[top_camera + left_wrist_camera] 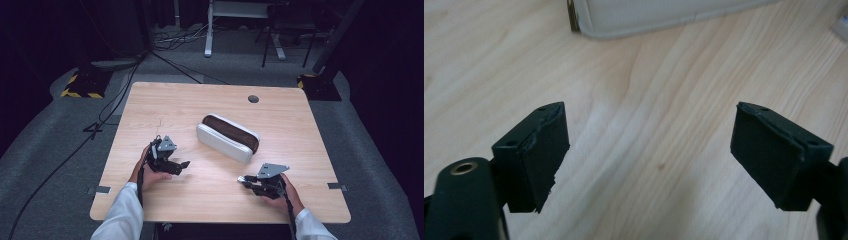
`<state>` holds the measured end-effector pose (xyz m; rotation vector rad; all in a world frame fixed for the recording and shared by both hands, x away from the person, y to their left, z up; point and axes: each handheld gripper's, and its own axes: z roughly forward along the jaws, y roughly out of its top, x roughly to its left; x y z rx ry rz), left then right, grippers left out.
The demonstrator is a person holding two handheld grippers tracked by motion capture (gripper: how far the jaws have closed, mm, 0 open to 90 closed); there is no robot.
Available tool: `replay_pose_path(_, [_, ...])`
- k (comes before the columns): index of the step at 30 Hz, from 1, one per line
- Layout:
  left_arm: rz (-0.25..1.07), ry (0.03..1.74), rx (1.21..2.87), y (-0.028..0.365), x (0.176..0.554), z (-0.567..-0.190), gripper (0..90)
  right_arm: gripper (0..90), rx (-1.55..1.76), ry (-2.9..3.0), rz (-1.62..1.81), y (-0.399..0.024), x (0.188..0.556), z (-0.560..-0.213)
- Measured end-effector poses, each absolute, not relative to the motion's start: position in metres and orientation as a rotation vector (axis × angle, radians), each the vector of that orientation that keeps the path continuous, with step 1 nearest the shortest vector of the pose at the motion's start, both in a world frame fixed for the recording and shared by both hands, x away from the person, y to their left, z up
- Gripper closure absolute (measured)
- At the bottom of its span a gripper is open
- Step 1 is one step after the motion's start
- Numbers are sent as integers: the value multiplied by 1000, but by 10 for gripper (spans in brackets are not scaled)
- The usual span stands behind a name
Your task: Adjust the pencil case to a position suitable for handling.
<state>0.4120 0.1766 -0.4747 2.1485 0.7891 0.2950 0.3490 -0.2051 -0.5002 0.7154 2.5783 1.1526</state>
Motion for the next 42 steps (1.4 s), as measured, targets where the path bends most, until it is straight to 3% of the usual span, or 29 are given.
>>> replay_pose_path(10, [317,708,2098,146,453,-447,158,733,760,2558,1129,-247,341,-499])
replay_pose_path(19, [328,674,2124,117,459,-444,150,732,815,2532,1122,-279,335,-499])
replay_pose_path(24, [299,645,2108,117,455,-445,226,732,857,2507,1120,-296,332,-499])
replay_pose_path(33, [344,713,2107,121,474,-444,155,732,903,2486,1139,-310,331,-500])
replay_pose_path(42, [253,719,2134,110,483,-453,156,732,916,2475,1137,-319,331,-500])
